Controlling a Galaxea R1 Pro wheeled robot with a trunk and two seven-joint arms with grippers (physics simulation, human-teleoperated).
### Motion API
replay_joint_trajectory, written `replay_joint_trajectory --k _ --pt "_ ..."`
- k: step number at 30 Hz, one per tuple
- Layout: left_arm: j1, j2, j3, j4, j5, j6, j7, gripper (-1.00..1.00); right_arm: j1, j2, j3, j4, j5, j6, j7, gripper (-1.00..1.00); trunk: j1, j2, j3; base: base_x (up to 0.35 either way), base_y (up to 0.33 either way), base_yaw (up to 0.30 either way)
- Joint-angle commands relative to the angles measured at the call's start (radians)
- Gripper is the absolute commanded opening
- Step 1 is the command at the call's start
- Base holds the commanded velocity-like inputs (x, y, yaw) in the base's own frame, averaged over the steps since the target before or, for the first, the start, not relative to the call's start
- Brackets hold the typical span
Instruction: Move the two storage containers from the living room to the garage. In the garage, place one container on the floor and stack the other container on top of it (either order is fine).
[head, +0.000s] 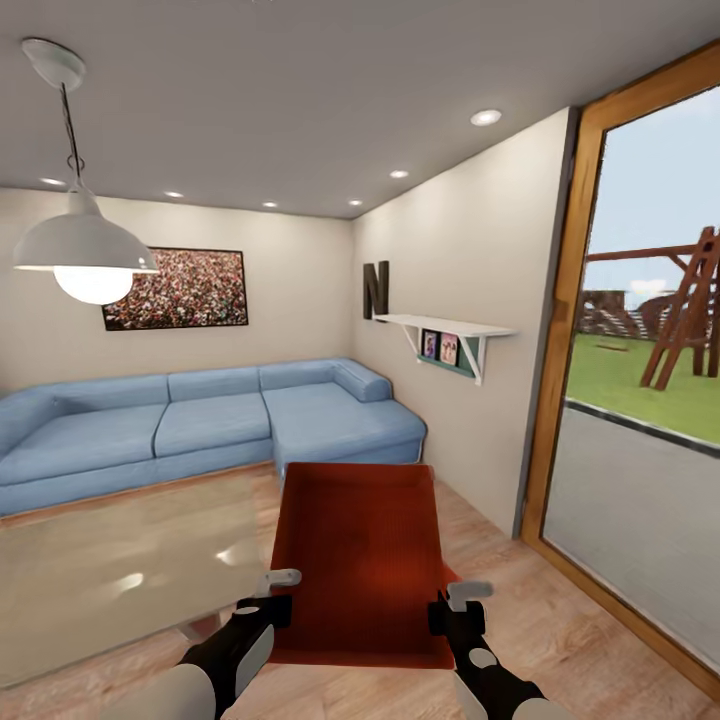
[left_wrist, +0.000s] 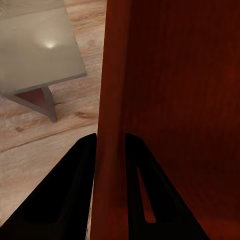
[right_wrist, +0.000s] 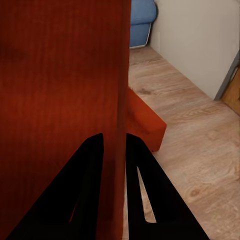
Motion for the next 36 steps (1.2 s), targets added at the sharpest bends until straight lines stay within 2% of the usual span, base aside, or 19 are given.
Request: replay_joint_trajectory --k 1,18,25,36 --pt "-0.001 0.006 0.01 -0.003 -0.012 0.007 0.016 -1.0 -0.001 0.0 -0.029 0.0 0.01 -0.003 -0.002 -1.0 0.0 -0.001 -0.001 0.0 0.0 0.278" --pt "-0.001 0.006 0.01 -0.005 -0.012 0.007 0.016 -1.0 -0.001 0.0 -0.029 0.0 0.01 -0.003 -0.002 -1.0 0.0 -0.001 0.008 0.0 0.0 0.278" --pt "-0.001 0.006 0.01 -0.005 -0.012 0.007 0.016 -1.0 -0.001 0.0 -0.029 0.0 0.01 -0.002 -0.003 -1.0 0.0 -0.001 0.008 0.0 0.0 0.069" --pt "-0.001 0.006 0.01 -0.005 -0.012 0.007 0.016 -1.0 -0.001 0.0 -0.029 0.0 0.01 -0.002 -0.002 -1.0 0.0 -0.001 0.008 0.0 0.0 0.281"
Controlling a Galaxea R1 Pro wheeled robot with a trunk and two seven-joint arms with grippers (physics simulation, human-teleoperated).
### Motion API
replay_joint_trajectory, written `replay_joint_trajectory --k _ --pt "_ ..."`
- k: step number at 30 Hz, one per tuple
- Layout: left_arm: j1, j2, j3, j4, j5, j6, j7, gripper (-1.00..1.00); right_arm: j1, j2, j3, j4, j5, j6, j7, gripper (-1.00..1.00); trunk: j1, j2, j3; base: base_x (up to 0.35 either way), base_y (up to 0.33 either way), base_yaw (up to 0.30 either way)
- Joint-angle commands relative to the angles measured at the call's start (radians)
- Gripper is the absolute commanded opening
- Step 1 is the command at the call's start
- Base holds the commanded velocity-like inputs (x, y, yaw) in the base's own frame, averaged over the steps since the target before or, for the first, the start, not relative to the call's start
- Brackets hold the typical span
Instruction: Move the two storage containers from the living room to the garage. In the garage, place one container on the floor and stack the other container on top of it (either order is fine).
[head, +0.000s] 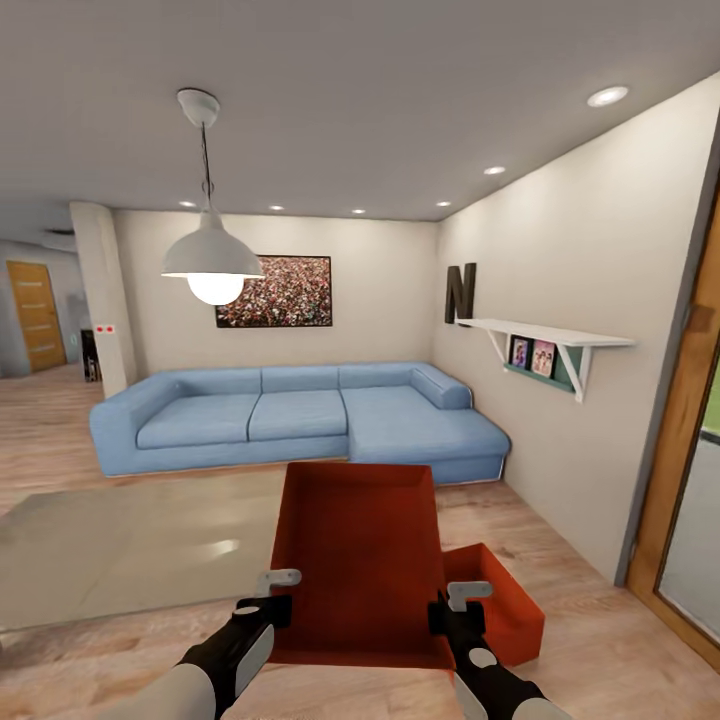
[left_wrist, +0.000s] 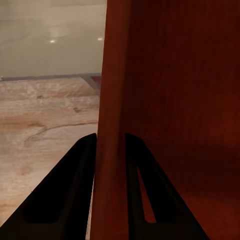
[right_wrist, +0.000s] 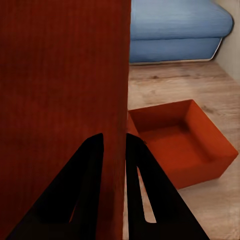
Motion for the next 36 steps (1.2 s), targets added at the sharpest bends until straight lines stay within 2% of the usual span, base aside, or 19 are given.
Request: replay_joint_trajectory --k 1,36 --pt "-0.001 0.006 0.012 -0.004 -0.016 0.007 0.015 -1.0 -0.001 0.0 -0.028 0.001 0.008 -0.004 -0.002 -1.0 0.0 -0.001 -0.002 0.0 0.0 0.299" --pt "-0.001 0.006 0.012 -0.007 -0.016 0.007 0.015 -1.0 -0.001 0.0 -0.028 0.001 0.008 -0.005 -0.002 -1.0 0.0 -0.001 -0.002 0.0 0.0 0.3"
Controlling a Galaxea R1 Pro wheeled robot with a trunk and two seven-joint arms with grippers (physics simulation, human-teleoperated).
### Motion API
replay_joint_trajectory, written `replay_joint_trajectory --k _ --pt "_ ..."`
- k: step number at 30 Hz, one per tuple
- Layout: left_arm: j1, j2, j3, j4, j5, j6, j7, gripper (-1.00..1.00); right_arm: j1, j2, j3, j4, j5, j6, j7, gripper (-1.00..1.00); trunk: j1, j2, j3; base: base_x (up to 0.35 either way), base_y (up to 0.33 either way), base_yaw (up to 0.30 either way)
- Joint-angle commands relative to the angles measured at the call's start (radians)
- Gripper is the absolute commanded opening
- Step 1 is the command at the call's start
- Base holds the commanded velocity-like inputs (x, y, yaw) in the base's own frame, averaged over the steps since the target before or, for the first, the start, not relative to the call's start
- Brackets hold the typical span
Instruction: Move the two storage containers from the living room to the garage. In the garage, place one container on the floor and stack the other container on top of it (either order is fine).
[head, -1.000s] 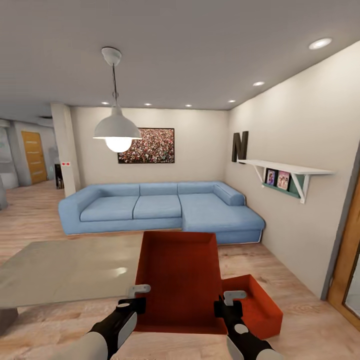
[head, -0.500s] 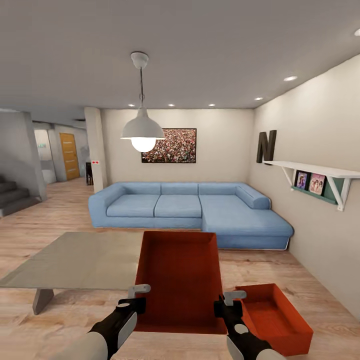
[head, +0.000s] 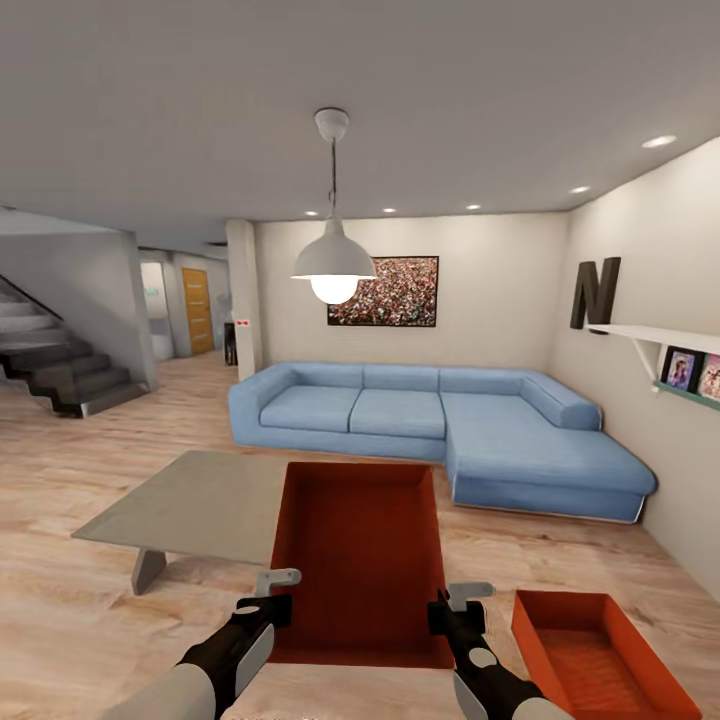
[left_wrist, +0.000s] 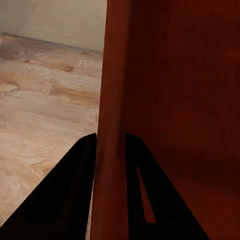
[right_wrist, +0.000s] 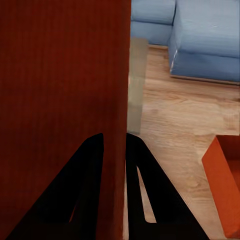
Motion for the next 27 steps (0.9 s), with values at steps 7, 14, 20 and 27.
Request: replay_joint_trajectory --k 7,14,20,27 --pt "-0.001 0.006 0.014 -0.004 -0.017 0.007 0.015 -1.0 -0.001 0.0 -0.027 0.001 0.008 -0.003 -0.003 -1.0 0.0 -0.001 -0.002 0.0 0.0 0.3" --pt "-0.001 0.006 0.014 -0.006 -0.017 0.007 0.015 -1.0 -0.001 0.0 -0.027 0.001 0.008 -0.003 -0.003 -1.0 0.0 -0.001 -0.002 0.0 0.0 0.3" --pt "-0.001 0.006 0.014 -0.006 -0.017 0.007 0.015 -1.0 -0.001 0.0 -0.027 0.001 0.008 -0.003 -0.003 -1.0 0.0 -0.001 -0.002 0.0 0.0 0.3" --pt "-0.001 0.006 0.014 -0.006 -0.017 0.007 0.015 -1.0 -0.001 0.0 -0.028 0.001 0.008 -0.003 -0.003 -1.0 0.0 -0.001 -0.002 0.0 0.0 0.3"
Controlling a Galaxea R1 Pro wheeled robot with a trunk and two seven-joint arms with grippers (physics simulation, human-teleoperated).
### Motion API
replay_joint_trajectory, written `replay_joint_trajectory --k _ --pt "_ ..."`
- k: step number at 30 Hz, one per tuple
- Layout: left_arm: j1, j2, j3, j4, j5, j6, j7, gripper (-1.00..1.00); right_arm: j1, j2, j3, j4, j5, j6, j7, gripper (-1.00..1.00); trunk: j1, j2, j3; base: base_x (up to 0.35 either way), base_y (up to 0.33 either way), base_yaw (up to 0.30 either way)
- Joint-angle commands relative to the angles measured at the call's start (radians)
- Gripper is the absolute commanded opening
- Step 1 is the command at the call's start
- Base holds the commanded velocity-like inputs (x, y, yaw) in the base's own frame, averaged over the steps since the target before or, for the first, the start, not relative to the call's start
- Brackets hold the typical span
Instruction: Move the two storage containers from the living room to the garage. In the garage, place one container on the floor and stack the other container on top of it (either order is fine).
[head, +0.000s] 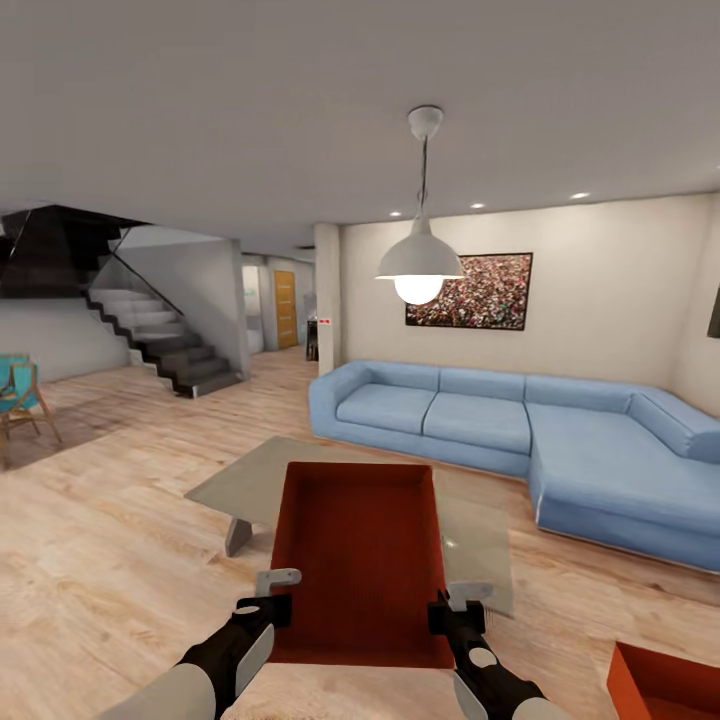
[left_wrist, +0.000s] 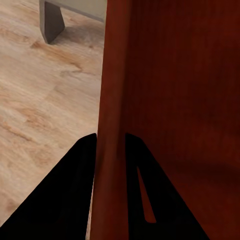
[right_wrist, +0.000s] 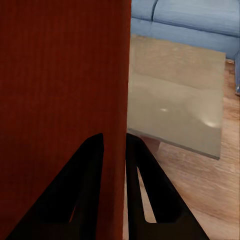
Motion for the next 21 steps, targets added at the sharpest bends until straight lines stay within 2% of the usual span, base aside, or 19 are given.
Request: replay_joint_trajectory --k 1,21 --pt "-0.001 0.006 0.014 -0.005 -0.018 0.007 0.015 -1.0 -0.001 0.0 -0.027 0.002 0.007 -0.003 -0.003 -1.0 0.0 -0.002 -0.002 0.0 0.0 0.3" --pt "-0.001 0.006 0.014 -0.007 -0.018 0.007 0.015 -1.0 -0.001 0.0 -0.027 0.002 0.007 -0.003 -0.003 -1.0 0.0 -0.002 -0.002 0.0 0.0 0.3"
